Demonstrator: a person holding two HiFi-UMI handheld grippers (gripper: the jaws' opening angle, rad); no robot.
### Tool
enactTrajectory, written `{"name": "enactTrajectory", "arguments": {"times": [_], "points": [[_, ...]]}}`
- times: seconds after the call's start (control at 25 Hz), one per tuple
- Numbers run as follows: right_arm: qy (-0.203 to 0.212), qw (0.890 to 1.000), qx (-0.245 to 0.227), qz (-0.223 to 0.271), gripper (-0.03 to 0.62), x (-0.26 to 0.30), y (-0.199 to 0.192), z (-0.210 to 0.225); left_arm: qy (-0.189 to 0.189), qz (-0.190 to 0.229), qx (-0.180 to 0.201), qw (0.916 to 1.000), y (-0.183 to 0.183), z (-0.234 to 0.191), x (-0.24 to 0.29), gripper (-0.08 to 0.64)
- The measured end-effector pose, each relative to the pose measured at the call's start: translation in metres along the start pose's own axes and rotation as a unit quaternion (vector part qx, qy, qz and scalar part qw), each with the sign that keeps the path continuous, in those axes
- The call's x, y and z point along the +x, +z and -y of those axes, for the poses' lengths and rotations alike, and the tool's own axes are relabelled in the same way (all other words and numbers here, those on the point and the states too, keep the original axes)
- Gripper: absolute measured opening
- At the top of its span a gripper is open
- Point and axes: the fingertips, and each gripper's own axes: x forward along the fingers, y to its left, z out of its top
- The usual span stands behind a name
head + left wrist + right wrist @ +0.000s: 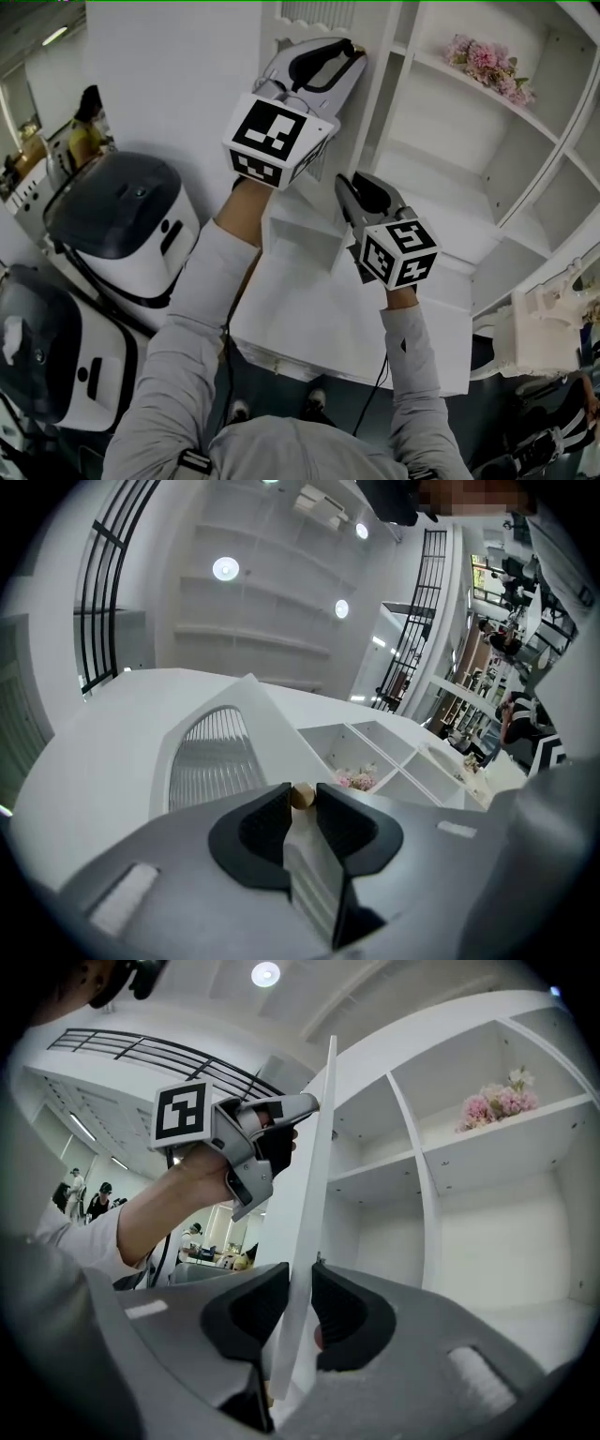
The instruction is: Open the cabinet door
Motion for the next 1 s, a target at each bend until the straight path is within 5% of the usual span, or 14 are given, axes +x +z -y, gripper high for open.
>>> {"name": "enactTrajectory", "arguments": {"times": [0.6, 1.0], "points": [[-0.085, 0.996, -0.002, 0.022, 0.078, 0.019, 0.016, -0.102, -0.076, 0.044, -0.09, 0.9921, 0.028, -0.053, -0.075, 0.109], [-0.034, 0.999, -0.01, 0.013, 0.095, 0.048, 0.023, -0.152, -0.077, 0.064, -0.091, 0.9908, 0.03, -0.093, -0.116, 0.114]]}}
